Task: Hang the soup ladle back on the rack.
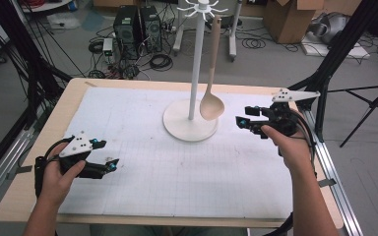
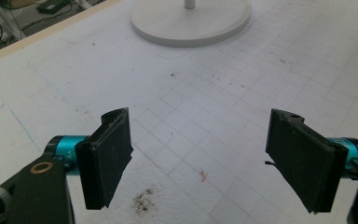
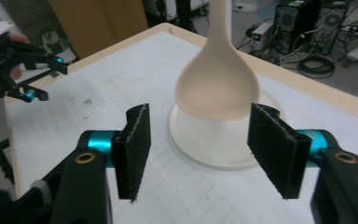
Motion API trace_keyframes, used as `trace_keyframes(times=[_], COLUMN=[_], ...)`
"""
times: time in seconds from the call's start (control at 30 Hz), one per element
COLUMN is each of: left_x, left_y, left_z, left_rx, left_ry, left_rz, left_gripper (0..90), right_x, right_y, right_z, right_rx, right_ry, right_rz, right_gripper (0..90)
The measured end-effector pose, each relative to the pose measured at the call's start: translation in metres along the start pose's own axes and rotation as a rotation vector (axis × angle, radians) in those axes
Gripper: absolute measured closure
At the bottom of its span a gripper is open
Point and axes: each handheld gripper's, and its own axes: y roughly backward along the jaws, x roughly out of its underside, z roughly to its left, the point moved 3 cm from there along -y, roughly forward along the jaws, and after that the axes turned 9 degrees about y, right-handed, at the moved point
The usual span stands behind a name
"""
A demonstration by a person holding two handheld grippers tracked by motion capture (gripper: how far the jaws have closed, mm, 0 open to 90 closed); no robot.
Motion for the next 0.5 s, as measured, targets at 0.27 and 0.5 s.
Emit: trace_keyframes(times=[0.27,0.5], left_x=[0.001,0.004], left_y=[-0.002,-0.005], left_z=[0.0,0.001], left_rx=[0.002,0.003], left_ry=[0.001,0.005], left_rz=[-0.002,0.01], left_gripper=[22.8,22.8], right_x=[0.045,0.08], right_y=[-0.002,-0.014], right_z=[0.006,0.013], right_rx=[0.063,0.076], right_ry=[-0.025,-0.007], right_rz=[0.007,0.053], right_gripper=[29.4,25.0])
